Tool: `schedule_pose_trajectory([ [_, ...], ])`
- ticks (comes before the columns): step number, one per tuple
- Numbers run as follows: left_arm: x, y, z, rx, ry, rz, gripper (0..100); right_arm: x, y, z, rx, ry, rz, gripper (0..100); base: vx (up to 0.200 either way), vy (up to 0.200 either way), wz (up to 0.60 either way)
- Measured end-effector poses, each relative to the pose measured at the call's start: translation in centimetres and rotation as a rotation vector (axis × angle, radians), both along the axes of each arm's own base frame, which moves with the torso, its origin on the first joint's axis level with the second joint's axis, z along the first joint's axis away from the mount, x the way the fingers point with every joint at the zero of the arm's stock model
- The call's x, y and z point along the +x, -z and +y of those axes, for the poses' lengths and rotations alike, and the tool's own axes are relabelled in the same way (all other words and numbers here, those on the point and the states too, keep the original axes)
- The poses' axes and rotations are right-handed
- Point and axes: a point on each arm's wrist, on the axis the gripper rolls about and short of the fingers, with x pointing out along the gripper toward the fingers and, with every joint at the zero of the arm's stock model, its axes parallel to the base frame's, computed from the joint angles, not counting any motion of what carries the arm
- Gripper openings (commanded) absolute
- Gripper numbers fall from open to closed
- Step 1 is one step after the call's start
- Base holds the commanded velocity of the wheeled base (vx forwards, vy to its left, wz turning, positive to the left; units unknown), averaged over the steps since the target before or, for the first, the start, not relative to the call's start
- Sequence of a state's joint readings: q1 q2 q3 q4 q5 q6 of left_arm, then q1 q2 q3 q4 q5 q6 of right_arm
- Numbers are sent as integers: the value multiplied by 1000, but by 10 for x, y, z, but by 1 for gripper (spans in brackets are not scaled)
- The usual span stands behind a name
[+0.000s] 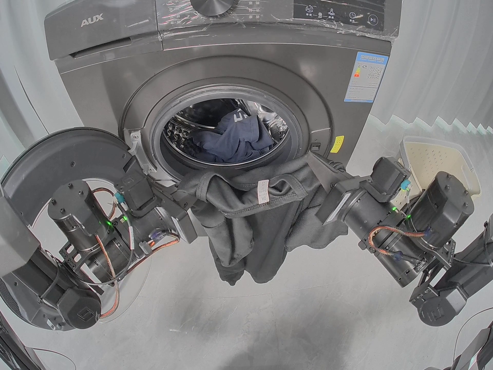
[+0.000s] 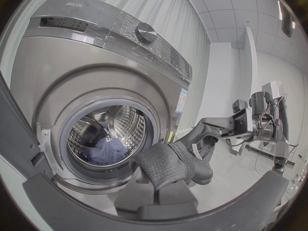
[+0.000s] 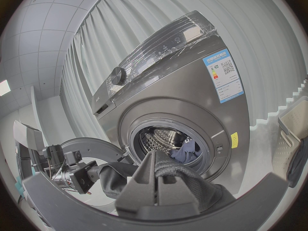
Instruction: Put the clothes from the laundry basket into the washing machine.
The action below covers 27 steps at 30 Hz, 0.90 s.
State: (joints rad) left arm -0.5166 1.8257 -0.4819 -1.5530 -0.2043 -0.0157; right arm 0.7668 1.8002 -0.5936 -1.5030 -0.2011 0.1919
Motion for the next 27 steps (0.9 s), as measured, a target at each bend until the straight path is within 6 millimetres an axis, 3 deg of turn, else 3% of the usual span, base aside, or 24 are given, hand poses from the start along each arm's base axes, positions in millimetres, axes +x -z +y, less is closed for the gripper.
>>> schedule_pose_trajectory([
  [11,-1,-22,8,-44,-27,-70,0,16,3,-17,-10,72,7,0,0,0,0],
  [27,-11,-40,18,-69,-35,-127,0,19,-13,-11,42,68,-53,0,0,0,0],
])
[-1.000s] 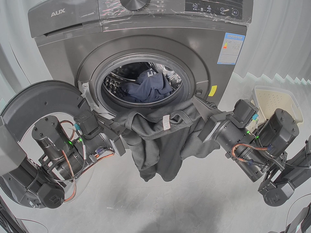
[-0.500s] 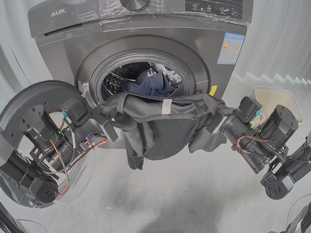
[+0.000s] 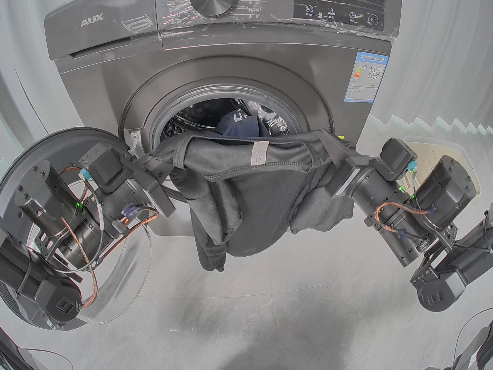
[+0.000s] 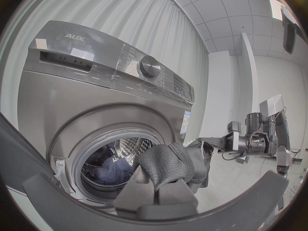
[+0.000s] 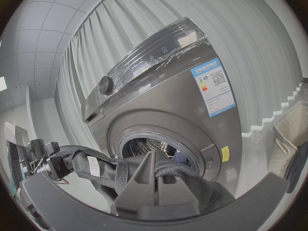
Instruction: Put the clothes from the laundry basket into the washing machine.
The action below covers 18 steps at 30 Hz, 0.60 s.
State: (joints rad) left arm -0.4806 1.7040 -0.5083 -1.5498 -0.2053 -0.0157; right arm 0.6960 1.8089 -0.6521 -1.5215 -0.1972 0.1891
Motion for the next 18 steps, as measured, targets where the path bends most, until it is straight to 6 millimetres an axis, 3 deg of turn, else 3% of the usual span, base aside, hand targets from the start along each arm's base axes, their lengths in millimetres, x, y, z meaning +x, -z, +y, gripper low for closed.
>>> schedule_pose_trajectory([
  [18,0,-8,9,-14,-29,-29,0,1,-21,-7,40,29,-62,0,0,0,0],
])
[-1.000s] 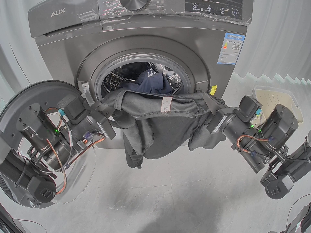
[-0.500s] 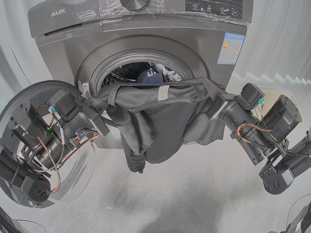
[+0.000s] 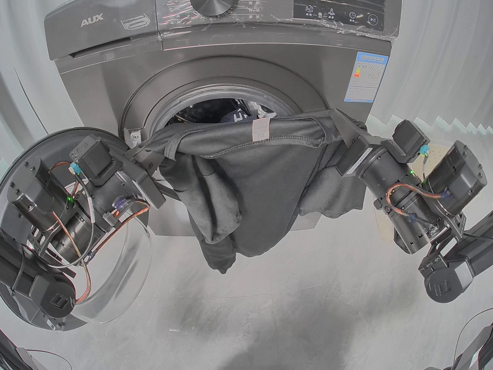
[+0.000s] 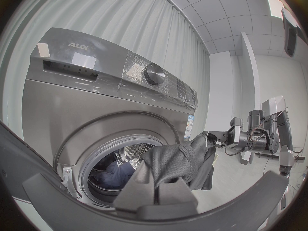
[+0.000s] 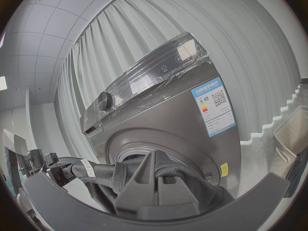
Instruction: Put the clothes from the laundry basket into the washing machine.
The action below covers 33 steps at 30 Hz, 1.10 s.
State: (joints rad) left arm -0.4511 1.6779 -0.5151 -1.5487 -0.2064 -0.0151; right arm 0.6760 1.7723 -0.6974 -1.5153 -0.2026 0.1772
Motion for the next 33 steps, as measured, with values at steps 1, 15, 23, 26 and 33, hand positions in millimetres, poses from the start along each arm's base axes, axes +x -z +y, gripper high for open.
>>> schedule_pose_trajectory([
  [1,0,0,0,0,0,0,0,0,0,-1,-1,2,-1,0,0,0,0],
  [15,3,4,-6,6,14,10,0,0,3,-4,-10,10,18,0,0,0,0],
  [23,8,6,-19,9,46,10,0,-1,39,10,-86,-41,115,0,0,0,0],
  [26,12,6,-22,8,50,8,0,0,61,19,-141,-86,166,0,0,0,0],
  [33,18,5,-26,-2,50,1,0,-15,106,45,-253,-207,264,100,0,0,0],
])
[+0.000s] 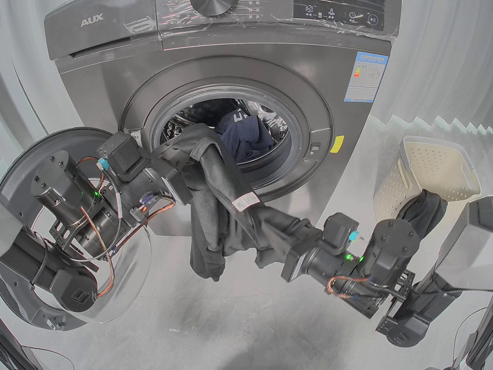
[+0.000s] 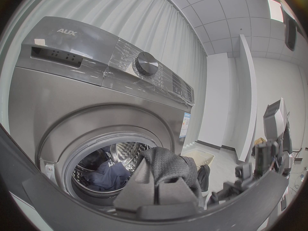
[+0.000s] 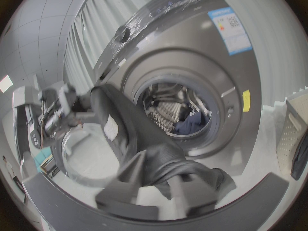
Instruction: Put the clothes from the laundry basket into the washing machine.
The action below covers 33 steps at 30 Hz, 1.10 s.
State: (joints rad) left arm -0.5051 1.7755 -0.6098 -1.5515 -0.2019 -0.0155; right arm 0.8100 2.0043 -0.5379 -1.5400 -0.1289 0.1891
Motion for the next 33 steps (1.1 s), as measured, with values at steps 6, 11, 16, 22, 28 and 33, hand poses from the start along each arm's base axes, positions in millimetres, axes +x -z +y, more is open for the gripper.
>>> schedule_pose_trajectory([
  [6,1,-3,-2,-11,0,-11,0,-15,39,0,-110,-31,121,100,0,0,0],
  [11,0,-4,-4,-13,9,-14,0,-15,54,-4,-146,-24,165,100,0,0,0],
  [16,0,-5,-4,-15,9,-16,0,-18,54,1,-141,-43,167,100,0,0,0],
  [22,0,-6,-4,-17,9,-18,0,-12,54,-1,-135,-21,165,100,0,0,0],
  [28,-2,-7,-5,-17,15,-22,0,14,49,0,-99,32,121,100,0,0,0],
  [33,-6,-9,-7,-17,30,-30,0,36,55,10,-93,27,85,100,0,0,0],
])
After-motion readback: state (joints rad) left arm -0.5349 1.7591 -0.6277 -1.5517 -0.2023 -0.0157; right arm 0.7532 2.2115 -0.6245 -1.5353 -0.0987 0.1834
